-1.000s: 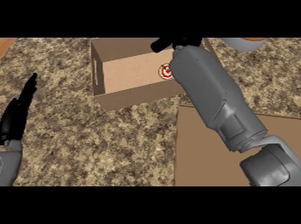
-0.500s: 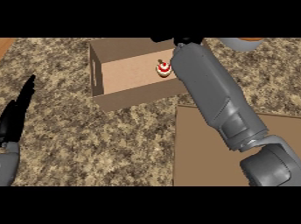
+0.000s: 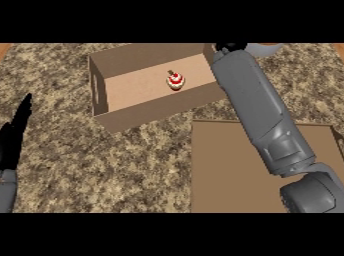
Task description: Pick the cupcake from the tray and place it in the cardboard box
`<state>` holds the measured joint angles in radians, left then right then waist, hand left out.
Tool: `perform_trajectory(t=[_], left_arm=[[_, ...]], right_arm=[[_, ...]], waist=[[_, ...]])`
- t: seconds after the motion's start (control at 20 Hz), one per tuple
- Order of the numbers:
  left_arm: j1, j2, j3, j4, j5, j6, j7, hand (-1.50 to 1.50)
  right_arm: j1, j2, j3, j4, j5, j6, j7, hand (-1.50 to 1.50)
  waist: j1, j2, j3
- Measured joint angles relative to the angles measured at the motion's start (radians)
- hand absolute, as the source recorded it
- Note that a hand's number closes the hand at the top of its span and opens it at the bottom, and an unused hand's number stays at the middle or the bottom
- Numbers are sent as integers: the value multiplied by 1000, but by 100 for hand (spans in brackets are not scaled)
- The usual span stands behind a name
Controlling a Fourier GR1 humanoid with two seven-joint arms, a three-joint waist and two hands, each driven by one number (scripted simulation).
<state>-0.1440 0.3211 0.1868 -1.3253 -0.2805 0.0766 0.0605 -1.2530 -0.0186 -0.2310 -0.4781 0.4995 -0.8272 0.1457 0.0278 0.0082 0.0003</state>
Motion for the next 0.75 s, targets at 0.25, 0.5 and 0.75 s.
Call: perform_trajectory(t=[0.25, 0.5, 0.75], left_arm=[[32, 7, 21, 2, 5, 1, -17, 0], [51, 13, 40, -7, 13, -2, -9, 0], [77, 17, 51, -35, 19, -7, 3, 0]], right_arm=[[123, -41, 16, -146, -22, 56, 18, -150], [317, -83, 73, -374, -18, 145, 73, -150], [533, -145, 131, -665, -31, 287, 160, -150]], waist=[[-31, -12, 0], [-56, -20, 0], [-67, -24, -1]])
